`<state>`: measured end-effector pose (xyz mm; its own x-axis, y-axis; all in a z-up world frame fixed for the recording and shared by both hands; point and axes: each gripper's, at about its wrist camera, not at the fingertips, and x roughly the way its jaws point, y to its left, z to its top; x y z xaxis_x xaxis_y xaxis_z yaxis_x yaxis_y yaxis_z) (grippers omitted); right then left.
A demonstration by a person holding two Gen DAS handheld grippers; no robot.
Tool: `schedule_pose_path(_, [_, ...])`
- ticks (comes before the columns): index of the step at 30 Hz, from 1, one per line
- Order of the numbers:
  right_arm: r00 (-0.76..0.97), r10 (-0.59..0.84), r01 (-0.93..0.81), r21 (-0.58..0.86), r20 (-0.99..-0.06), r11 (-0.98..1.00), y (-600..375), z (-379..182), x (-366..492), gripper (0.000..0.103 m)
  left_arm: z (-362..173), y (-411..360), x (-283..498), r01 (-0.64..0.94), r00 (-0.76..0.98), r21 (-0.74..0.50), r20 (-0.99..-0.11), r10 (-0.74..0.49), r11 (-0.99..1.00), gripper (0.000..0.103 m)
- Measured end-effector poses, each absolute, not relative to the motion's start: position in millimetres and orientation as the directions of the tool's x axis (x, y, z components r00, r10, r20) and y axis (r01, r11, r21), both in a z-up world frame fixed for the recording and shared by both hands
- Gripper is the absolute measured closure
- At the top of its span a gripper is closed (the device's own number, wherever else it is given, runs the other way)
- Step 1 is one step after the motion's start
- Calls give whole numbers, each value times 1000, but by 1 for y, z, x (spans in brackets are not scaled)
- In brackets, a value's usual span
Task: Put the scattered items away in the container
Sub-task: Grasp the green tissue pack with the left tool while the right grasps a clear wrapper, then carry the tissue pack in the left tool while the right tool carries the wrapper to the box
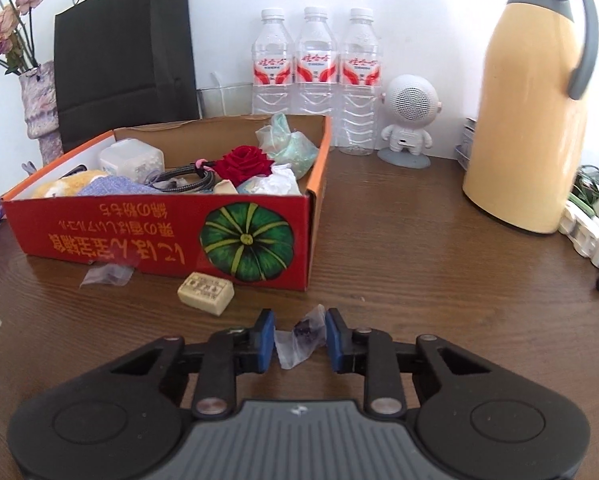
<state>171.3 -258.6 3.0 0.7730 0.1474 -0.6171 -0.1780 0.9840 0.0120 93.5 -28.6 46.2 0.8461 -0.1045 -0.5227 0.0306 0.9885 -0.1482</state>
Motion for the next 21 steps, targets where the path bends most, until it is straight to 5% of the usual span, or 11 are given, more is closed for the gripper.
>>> schedule_pose_path(6, [775,127,-142,26,-619,990,-257,9,123,88,48,-32,61,40,846,-138,-523,-107,990,44])
schedule_pose_path(21, [833,244,-246,62,-497,967,-258,57,-44,88,70,-37,-45,83,893,-90,-435,-114,992,45])
